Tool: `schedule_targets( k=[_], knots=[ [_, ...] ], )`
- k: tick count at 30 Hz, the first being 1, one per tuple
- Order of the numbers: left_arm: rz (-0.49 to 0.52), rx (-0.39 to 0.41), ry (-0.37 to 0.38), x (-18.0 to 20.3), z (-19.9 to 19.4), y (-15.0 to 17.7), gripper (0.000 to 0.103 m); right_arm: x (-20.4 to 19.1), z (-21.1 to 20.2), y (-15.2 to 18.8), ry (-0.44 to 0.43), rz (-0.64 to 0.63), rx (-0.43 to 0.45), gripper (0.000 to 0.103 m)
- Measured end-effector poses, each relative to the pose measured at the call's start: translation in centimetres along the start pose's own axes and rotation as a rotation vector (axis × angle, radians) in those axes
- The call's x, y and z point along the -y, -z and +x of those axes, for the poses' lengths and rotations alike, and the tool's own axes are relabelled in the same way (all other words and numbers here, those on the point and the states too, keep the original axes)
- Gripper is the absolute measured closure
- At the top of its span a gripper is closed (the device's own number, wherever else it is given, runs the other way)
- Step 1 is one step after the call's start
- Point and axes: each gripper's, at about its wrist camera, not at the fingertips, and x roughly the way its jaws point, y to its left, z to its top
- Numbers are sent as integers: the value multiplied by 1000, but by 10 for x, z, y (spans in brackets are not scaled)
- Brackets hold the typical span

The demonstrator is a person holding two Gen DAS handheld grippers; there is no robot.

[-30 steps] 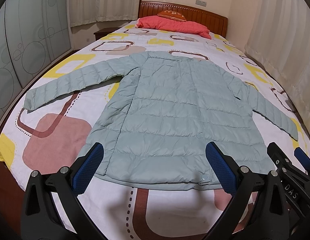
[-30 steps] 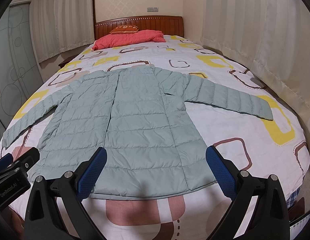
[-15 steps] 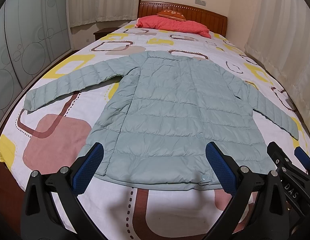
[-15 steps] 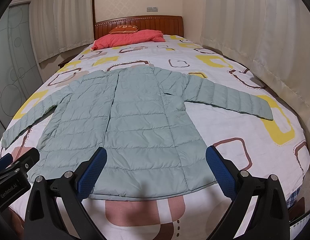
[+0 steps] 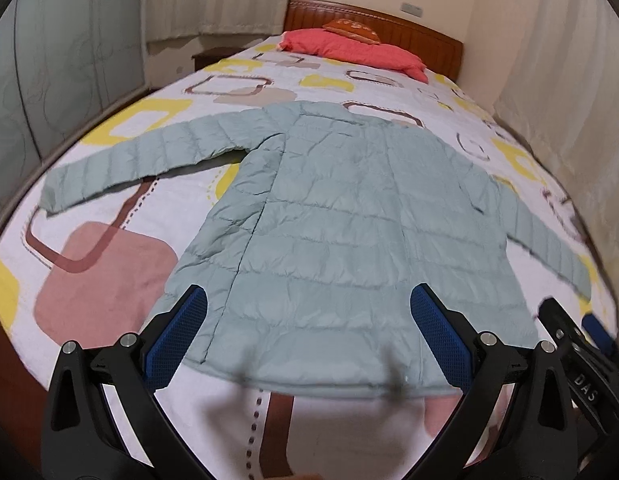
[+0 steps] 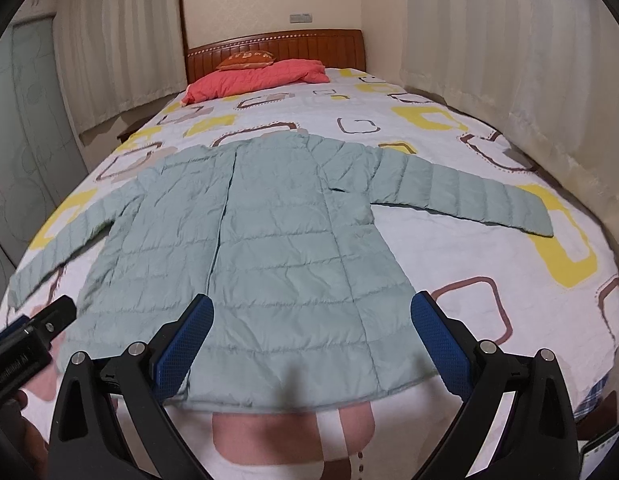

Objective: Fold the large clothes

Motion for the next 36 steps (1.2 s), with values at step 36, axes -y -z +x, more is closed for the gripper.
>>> schedule_targets(
  k=[36],
  knots=[
    [-619,43,-261,-229,138,-67,13,368,157,-8,-37,1121,301,30]
  ],
)
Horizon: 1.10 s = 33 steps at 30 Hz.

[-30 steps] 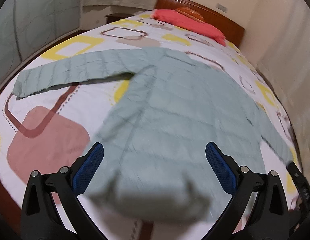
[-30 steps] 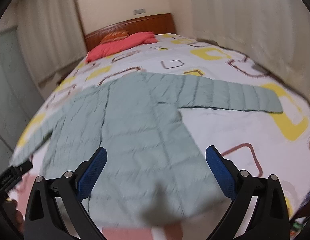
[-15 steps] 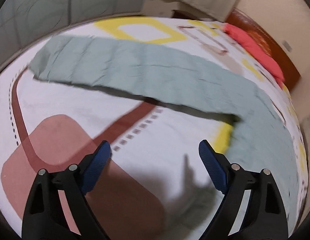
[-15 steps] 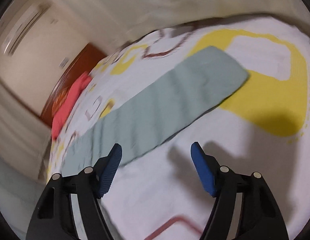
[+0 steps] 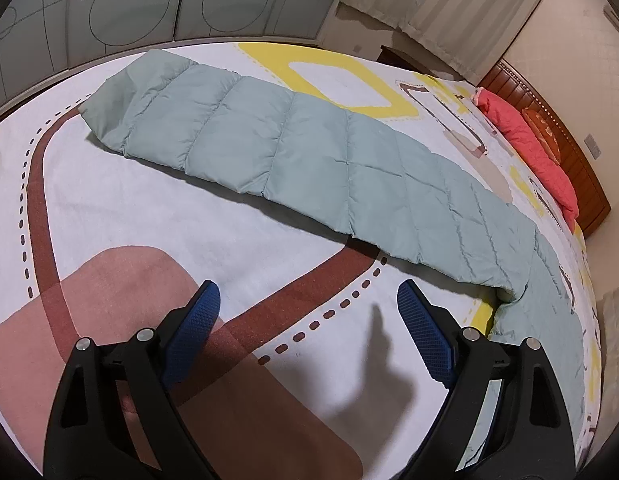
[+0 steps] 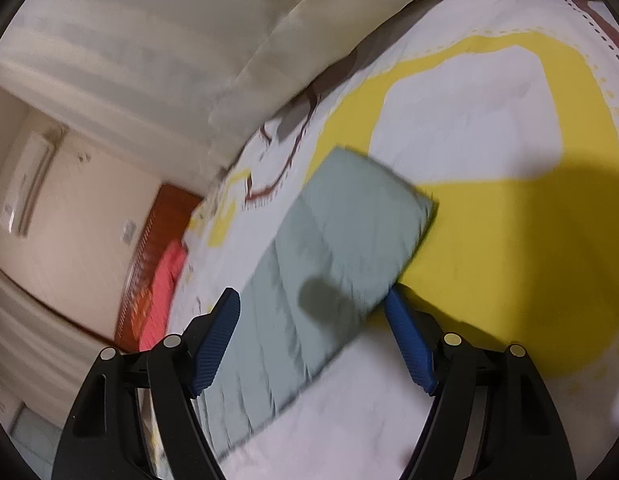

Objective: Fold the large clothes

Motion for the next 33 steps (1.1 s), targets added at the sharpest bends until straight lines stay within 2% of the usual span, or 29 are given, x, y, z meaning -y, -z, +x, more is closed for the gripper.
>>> schedule_targets(
  k=[1,2,3,5,6,12,16,19,24,27,30,33],
  knots=[
    [0,5,-1,-1,-1,0,13,-1,3,-3,1,-7,6,33],
    [0,8,-4,-1,-1,0,13,-4,5,-5,19,-25,9,49],
    [-3,13,-9,-2,-2,0,13,-7,7,-7,39,-45,5,69],
    [-11,23,-22,-5,-6,-1,13,-14,15,-8,32,-73,-30,82],
    [-16,30,-30,-7,-6,-3,13,-21,14,-7,34,-96,-32,85],
    [-18,51,-54,-18,-4,-12,13,-92,2,22,-10,-322,-13,86],
    [21,60,-67,-15,2,-13,13,-162,4,74,-81,-514,-65,86],
    [46,68,-76,-14,5,-11,13,-214,12,130,-136,-661,-124,86],
    [62,77,-67,-15,8,-11,12,-267,30,206,-211,-763,-222,86],
    [59,82,-57,-17,10,-12,11,-289,34,251,-240,-815,-277,87],
    [66,83,-45,-18,11,-12,8,-295,30,281,-232,-848,-310,87],
    [62,85,-36,-19,11,-11,7,-278,30,277,-172,-819,-319,85]
  ],
)
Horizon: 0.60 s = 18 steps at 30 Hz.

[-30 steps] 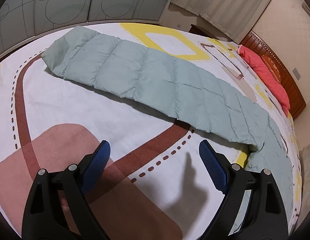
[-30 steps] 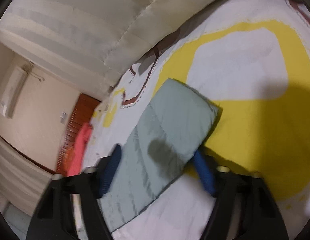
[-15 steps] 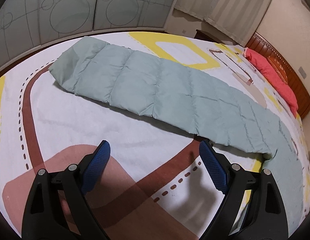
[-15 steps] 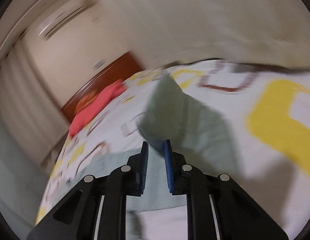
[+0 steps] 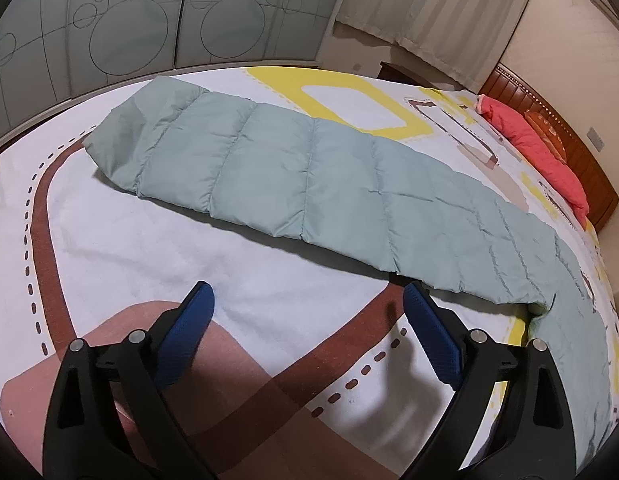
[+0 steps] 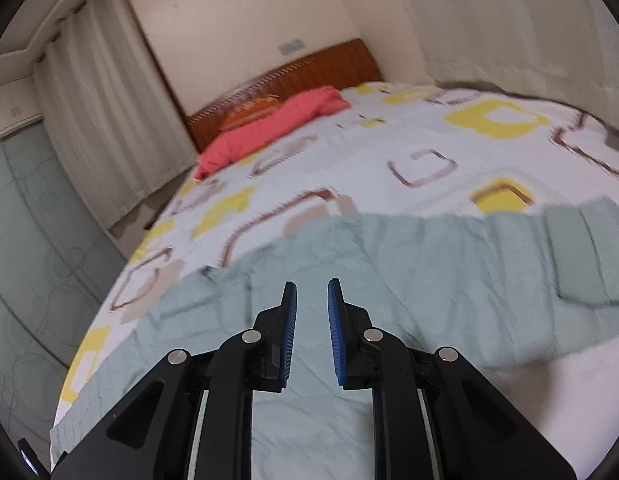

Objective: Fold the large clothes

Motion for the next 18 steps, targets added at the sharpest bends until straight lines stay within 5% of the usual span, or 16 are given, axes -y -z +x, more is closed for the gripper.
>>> schedule_targets(
  k=[1,2,3,4,10,16,18],
  knots=[
    [1,2,2,0,0,0,7,11,3,1,20,11,-5,82],
    [3,5,3,0,0,1,7,26,3,1,58,24,-8,62],
    [6,8,2,0,0,2,6,43,0,0,109,33,-1,30],
    [9,8,2,1,0,2,6,57,-7,0,165,46,19,22],
    [18,7,-5,3,2,2,5,139,-6,-14,335,103,-17,23],
    [30,2,-20,7,4,2,5,177,17,-13,375,98,-100,24],
    [36,1,-29,8,4,2,5,185,25,-10,384,95,-130,39]
  ],
)
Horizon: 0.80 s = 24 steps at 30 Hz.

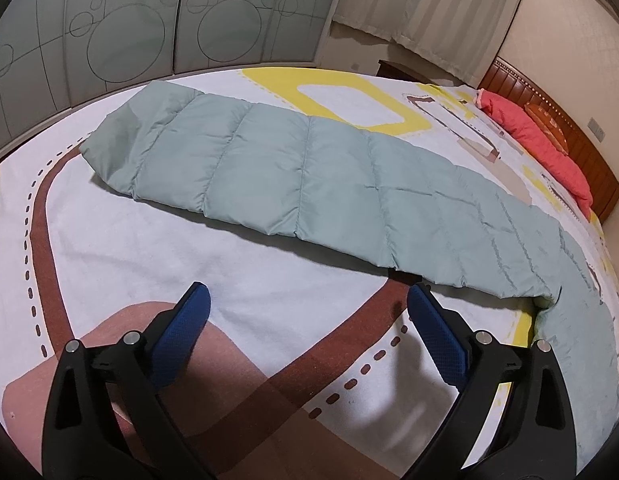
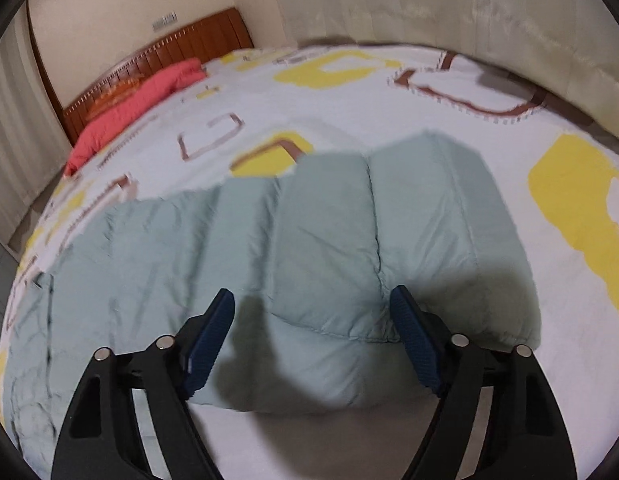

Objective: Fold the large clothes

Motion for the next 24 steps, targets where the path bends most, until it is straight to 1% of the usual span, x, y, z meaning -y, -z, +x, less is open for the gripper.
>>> schedule_targets(
  k=[2,4,5,6,7,8,10,13,18,20,23,24],
  knots=[
    [7,-1,-9,2,1,0,5,6,2,1,12,-1,5,51],
    [14,-1,-18,3,1,1,4,17,0,0,-25,38,7,63],
    [17,-1,-21,3,2,1,4,20,-1,-1,-29,47,6,78],
    [20,-2,-27,4,2,1,4,24,-2,-1,-34,56,5,88],
    [23,-3,-31,4,3,1,4,29,-3,-2,-45,72,5,90],
    [26,-4,-34,5,3,1,4,32,-5,-2,-55,88,7,92],
    [29,-5,-37,5,4,1,4,32,-13,-2,-85,108,20,93],
    [33,-6,-43,5,4,1,4,11,-32,-4,-143,75,55,93],
    [35,-6,-44,6,4,2,4,-64,-59,-1,-297,-31,64,93],
    [32,-5,-39,5,4,2,4,-104,-65,3,-370,-76,44,93],
    [25,-3,-31,4,5,2,4,-166,-68,15,-442,-148,13,93],
    [22,-1,-26,4,5,2,4,-180,-67,19,-459,-164,4,93]
  ],
)
